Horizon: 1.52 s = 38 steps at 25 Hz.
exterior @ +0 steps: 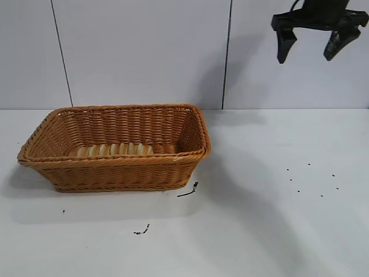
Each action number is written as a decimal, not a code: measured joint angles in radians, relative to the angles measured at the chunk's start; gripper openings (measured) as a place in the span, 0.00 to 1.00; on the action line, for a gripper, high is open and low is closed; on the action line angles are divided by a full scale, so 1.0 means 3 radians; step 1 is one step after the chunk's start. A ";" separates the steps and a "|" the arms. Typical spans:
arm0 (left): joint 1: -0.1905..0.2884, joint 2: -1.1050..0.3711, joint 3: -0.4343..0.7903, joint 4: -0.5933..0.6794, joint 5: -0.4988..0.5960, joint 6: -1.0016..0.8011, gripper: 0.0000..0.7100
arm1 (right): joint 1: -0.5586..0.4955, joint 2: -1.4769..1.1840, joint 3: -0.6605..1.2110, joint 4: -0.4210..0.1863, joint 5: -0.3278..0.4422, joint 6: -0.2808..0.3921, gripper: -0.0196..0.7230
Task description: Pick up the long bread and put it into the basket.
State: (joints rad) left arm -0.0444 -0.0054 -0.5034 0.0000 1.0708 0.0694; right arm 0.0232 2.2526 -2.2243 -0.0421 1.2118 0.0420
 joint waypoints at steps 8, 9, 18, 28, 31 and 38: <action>0.0000 0.0000 0.0000 0.0000 0.0000 0.0000 0.98 | 0.0000 -0.0393 0.0222 0.0140 -0.0001 0.0000 0.90; 0.0000 0.0000 0.0000 0.0000 0.0000 0.0000 0.98 | 0.0000 -0.0541 0.0343 0.0140 -0.0001 0.0000 0.90; 0.0000 0.0000 0.0000 0.0000 0.0000 0.0000 0.98 | 0.0000 -0.2062 0.2053 0.0140 -0.0001 0.0000 0.89; 0.0000 0.0000 0.0000 0.0000 0.0000 0.0000 0.98 | 0.0000 -0.4094 0.4355 0.0140 -0.0015 0.0000 0.89; 0.0000 0.0000 0.0000 0.0000 0.0000 0.0000 0.98 | 0.0000 -0.4791 0.4948 0.0140 -0.0165 -0.0002 0.89; 0.0000 0.0000 0.0000 0.0000 0.0000 0.0000 0.98 | 0.0000 -0.6212 0.5709 0.0140 -0.0523 -0.0052 0.89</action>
State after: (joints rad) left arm -0.0444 -0.0054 -0.5034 0.0000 1.0708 0.0694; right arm 0.0232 0.3891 -0.5117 0.0000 1.0548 0.0264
